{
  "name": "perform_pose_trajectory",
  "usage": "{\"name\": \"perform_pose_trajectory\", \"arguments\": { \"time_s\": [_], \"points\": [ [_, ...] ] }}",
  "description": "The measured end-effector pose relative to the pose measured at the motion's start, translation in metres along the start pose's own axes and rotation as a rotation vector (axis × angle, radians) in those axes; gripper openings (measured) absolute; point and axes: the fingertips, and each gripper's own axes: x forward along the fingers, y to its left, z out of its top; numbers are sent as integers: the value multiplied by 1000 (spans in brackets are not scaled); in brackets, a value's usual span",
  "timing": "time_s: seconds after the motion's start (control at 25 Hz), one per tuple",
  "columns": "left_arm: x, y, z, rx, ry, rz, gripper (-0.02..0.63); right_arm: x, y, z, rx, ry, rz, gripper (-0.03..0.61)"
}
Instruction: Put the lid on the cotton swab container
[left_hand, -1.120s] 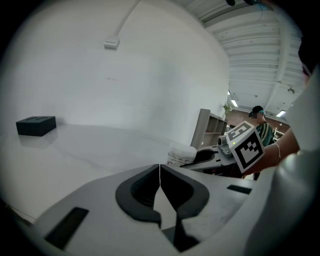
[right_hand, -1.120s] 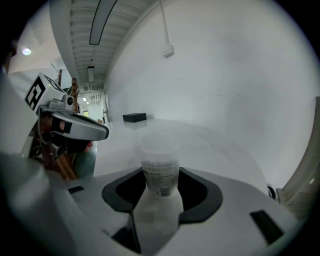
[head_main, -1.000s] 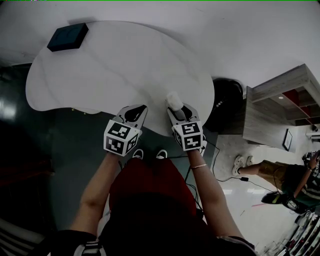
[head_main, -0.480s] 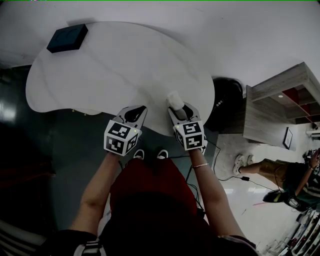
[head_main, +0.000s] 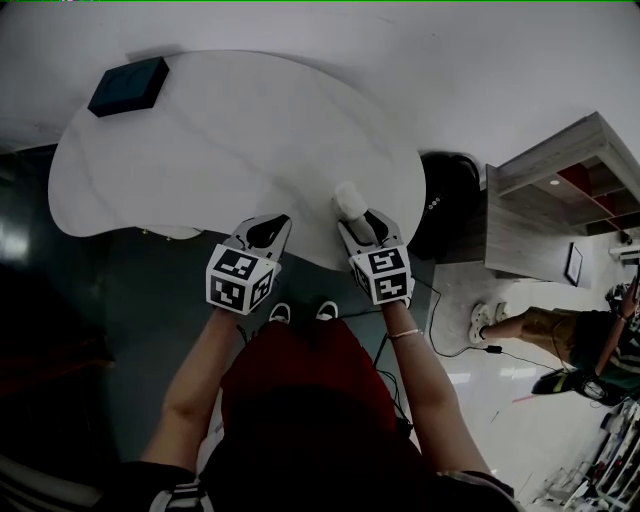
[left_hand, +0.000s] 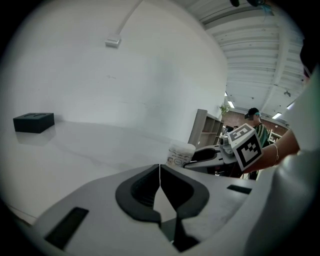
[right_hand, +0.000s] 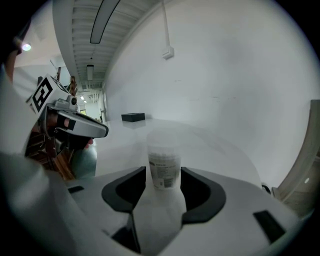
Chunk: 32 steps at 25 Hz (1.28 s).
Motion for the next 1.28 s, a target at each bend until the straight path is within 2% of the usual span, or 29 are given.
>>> {"name": "perform_pose_trajectory", "arguments": {
  "time_s": [0.36,0.52,0.76,1.28],
  "points": [
    [-6,1,-4,14,0,-55,26,-23,3,-9,66,7,-87,210],
    [-9,0,-7,35,3,-92,26,-37,8,-4,121,-29,-137,210],
    [-16,1,-10,61,5,-138,26,-51,33,4,174,-80,-157,208],
    [-39,-15,-16,114,-8,-241,26,-84,81,-4,289,-133,-222,79]
  ]
}}
